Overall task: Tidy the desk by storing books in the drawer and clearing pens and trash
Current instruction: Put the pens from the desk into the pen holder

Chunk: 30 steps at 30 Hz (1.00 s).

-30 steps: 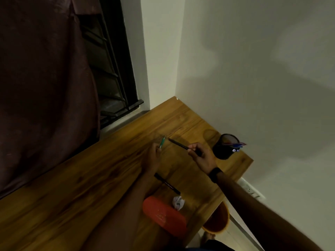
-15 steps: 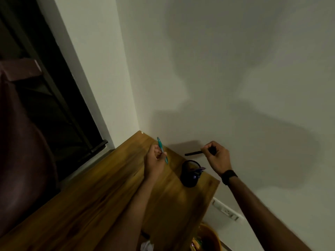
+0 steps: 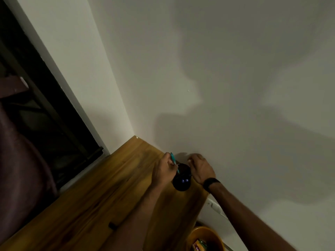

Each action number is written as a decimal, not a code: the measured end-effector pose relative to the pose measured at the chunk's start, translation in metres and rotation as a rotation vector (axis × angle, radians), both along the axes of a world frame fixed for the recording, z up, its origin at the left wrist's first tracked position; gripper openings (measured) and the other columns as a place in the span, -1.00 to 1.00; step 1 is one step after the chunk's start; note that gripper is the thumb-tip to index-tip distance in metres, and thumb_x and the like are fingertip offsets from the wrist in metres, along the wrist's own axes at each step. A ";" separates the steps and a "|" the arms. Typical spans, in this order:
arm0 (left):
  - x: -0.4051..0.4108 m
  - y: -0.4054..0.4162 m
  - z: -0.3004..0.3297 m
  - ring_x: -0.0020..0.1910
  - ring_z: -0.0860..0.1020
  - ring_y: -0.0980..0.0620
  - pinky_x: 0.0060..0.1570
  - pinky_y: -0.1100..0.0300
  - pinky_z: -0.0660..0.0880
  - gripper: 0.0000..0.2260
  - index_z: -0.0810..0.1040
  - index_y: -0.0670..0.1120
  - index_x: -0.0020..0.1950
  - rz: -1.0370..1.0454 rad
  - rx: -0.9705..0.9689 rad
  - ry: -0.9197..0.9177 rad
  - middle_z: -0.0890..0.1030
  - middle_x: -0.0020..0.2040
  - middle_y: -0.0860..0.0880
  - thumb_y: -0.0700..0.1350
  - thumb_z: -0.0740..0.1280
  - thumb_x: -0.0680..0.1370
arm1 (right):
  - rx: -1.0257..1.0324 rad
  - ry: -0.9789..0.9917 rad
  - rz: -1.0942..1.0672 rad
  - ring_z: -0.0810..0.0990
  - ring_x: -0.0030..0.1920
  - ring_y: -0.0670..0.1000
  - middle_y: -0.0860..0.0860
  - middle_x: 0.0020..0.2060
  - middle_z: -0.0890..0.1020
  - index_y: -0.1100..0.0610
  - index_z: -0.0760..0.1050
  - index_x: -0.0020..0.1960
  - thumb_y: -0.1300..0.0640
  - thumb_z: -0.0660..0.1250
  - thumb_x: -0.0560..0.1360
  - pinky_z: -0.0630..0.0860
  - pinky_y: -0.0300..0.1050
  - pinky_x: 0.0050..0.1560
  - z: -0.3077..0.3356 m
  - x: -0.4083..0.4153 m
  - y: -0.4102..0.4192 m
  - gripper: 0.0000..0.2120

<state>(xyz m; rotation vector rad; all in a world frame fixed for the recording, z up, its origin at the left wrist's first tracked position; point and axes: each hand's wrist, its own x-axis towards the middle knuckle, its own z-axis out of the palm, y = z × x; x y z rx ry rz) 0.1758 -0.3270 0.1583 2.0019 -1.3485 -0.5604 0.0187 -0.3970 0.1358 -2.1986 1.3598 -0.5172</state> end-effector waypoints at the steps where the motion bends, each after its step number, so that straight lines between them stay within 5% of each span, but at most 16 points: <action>1: -0.002 0.002 -0.004 -0.09 0.60 0.14 -0.14 0.09 0.63 -0.79 0.45 0.02 0.02 -0.014 0.012 -0.053 0.61 -0.08 0.11 -0.08 0.42 0.47 | -0.018 -0.043 0.001 0.53 0.09 0.12 0.09 0.15 0.52 0.14 0.47 0.16 0.09 0.11 0.63 0.47 -0.08 0.06 0.001 -0.003 -0.001 -0.77; 4: -0.006 0.003 -0.017 -0.08 0.60 0.09 -0.17 0.17 0.59 -0.80 0.49 0.02 0.05 -0.048 0.026 -0.175 0.63 -0.05 0.07 -0.05 0.41 0.48 | -0.050 -0.118 0.022 0.55 0.01 0.10 0.07 0.08 0.52 0.13 0.47 0.13 0.07 0.10 0.64 0.48 -0.08 0.00 0.005 -0.010 -0.002 -0.78; 8: -0.011 0.002 -0.031 0.08 0.56 0.12 0.06 0.18 0.57 -0.74 0.54 0.07 0.10 -0.143 0.066 -0.124 0.61 0.07 0.10 -0.19 0.38 0.46 | -0.069 -0.183 0.049 0.54 -0.06 0.04 0.02 0.05 0.52 0.10 0.46 0.09 0.04 0.12 0.64 0.49 -0.10 -0.06 0.008 -0.009 0.001 -0.81; 15: 0.017 0.046 -0.034 0.13 0.49 0.03 0.13 0.09 0.47 -0.73 0.54 0.03 0.12 0.100 0.089 -0.078 0.60 0.11 0.04 -0.18 0.28 0.46 | -0.133 -0.247 0.165 0.49 -0.06 -0.01 -0.01 -0.08 0.53 0.05 0.49 0.00 0.04 0.26 0.55 0.45 -0.15 -0.07 0.012 0.020 0.023 -0.91; 19: 0.075 0.103 -0.083 0.18 0.53 -0.10 0.17 -0.03 0.49 -0.54 0.51 0.01 0.19 0.262 0.292 0.026 0.57 0.21 -0.05 0.10 0.14 0.36 | 0.013 -0.134 0.361 0.55 -0.23 0.05 0.04 -0.22 0.59 0.09 0.47 -0.12 -0.06 0.17 0.57 0.52 -0.02 -0.24 -0.004 0.063 0.067 -0.75; 24: 0.100 0.174 -0.080 0.30 0.44 -0.16 0.30 0.02 0.39 -0.61 0.48 -0.06 0.31 0.424 0.389 0.063 0.47 0.35 -0.10 -0.03 0.26 0.49 | 0.284 0.023 0.602 0.59 -0.09 0.09 0.10 -0.05 0.62 0.17 0.55 0.00 0.11 0.34 0.51 0.46 -0.10 -0.13 -0.044 0.103 0.127 -0.85; 30: 0.126 0.227 -0.104 0.49 0.24 -0.13 0.46 0.04 0.16 -0.54 0.22 -0.10 0.52 0.451 0.497 -0.028 0.24 0.53 -0.15 -0.08 0.16 0.62 | 0.392 0.247 0.583 0.59 0.04 0.05 0.05 0.04 0.63 0.16 0.57 0.07 -0.06 0.30 0.51 0.47 -0.15 -0.05 -0.069 0.136 0.186 -0.69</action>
